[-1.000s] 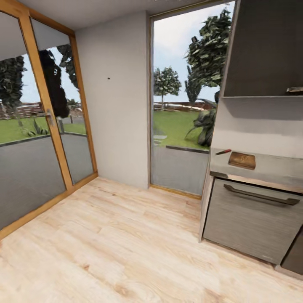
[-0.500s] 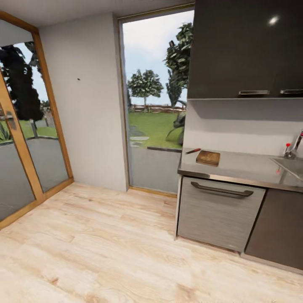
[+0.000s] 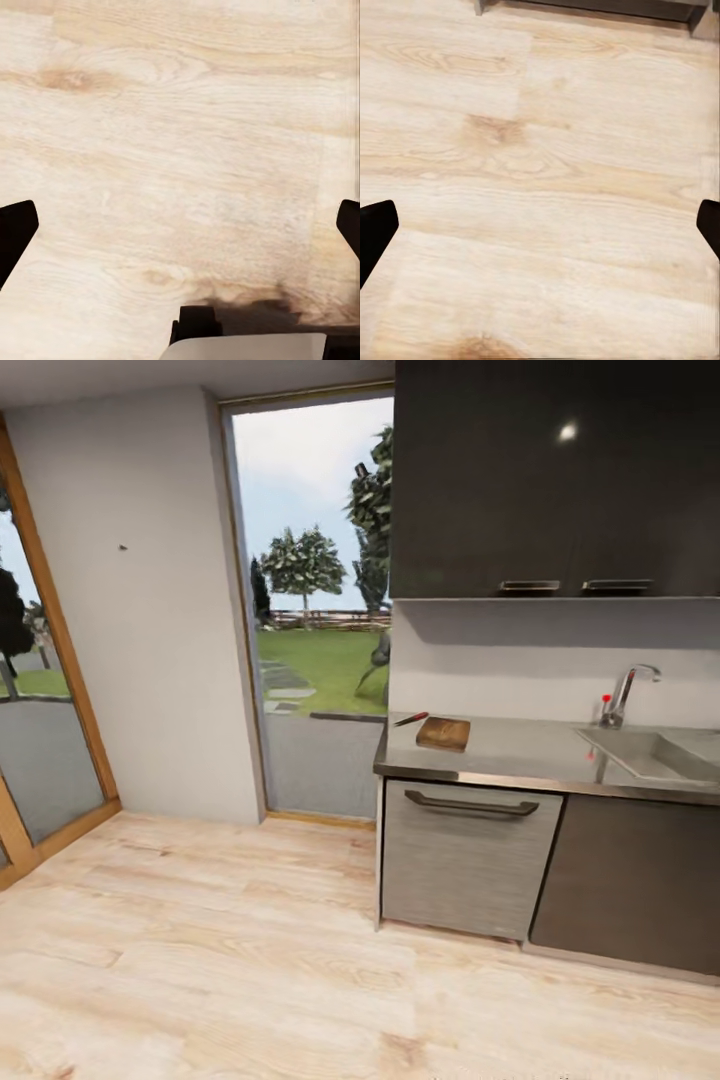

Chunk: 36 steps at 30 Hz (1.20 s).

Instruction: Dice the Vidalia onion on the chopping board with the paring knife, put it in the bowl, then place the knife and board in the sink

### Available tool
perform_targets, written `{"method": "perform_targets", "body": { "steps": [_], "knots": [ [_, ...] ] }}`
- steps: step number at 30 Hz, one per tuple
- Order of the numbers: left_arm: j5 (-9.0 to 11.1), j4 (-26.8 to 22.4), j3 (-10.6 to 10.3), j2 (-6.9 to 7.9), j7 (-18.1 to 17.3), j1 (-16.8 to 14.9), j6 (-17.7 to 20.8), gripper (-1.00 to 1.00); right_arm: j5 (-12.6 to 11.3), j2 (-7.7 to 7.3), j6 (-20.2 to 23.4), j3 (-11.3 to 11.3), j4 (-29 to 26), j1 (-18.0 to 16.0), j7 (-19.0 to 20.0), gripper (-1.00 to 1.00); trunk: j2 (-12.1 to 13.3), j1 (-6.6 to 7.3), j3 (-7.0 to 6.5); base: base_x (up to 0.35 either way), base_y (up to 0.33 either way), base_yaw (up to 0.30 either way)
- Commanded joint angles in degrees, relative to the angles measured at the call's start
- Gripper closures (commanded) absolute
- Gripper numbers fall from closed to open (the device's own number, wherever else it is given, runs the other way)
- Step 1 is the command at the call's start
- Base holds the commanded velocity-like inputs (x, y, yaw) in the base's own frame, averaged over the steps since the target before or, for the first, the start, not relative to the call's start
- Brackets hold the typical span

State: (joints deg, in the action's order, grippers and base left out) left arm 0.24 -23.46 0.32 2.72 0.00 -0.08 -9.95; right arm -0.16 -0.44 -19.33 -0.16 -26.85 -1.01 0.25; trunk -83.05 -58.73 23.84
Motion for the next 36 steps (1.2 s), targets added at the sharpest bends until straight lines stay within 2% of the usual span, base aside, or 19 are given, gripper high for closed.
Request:
{"method": "perform_targets", "body": {
  "steps": [1,36],
  "knots": [
    [0.02,0.0,0.03,0.0,0.0,-0.01,-0.16,-1.0,-0.02,0.0,-0.19,-0.02,0.08,-0.05,0.04,-1.0,-0.03,0.0,0.03,0.0,-0.001,-0.265],
    [-0.12,0.79,-0.06,0.0,0.0,0.01,-0.51,-1.0,-0.02,0.0,-0.19,-0.02,0.13,-0.05,-0.12,-1.0,-0.03,0.0,-0.26,0.0,0.0,-0.265]
  ]
}}
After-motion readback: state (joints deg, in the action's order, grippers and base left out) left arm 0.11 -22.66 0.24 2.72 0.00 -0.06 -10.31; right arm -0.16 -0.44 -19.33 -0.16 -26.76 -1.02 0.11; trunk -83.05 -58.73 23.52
